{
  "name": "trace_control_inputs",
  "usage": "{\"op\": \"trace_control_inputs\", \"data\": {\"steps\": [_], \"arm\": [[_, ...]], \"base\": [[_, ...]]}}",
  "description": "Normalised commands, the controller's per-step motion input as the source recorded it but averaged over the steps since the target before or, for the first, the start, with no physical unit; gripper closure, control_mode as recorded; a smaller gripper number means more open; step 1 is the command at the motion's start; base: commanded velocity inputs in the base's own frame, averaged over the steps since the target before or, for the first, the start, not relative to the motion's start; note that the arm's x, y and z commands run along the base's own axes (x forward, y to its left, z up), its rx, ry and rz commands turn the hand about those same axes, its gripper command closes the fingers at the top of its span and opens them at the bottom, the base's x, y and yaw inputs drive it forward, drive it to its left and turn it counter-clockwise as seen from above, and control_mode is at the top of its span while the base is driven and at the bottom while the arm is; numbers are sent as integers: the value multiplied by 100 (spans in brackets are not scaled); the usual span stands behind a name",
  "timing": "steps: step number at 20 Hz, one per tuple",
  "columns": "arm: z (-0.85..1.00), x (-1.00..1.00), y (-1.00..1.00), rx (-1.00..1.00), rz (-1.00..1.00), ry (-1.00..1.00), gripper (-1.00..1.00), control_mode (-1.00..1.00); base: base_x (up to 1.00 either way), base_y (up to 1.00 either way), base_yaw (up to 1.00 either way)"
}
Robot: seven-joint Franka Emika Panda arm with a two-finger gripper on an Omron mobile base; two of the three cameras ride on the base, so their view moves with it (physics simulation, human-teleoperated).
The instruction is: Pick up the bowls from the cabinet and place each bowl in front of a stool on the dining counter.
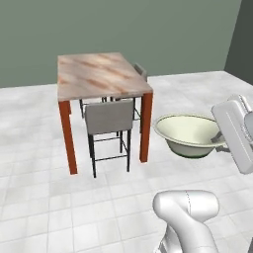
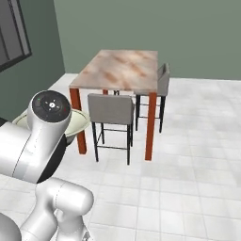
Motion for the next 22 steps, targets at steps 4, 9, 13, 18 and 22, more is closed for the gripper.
{"op": "trace_control_inputs", "data": {"steps": [4, 9, 13, 18, 22], "arm": [[0, 0, 0, 0, 0, 0, 100, 100], [0, 0, 0, 0, 0, 0, 100, 100], [0, 0, 0, 0, 0, 0, 100, 100], [0, 0, 0, 0, 0, 0, 100, 100], [0, 0, 0, 0, 0, 0, 100, 100]], "base": [[100, 4, 0], [100, 2, 0], [100, 0, 0], [100, 0, 0], [100, 2, 1]]}}
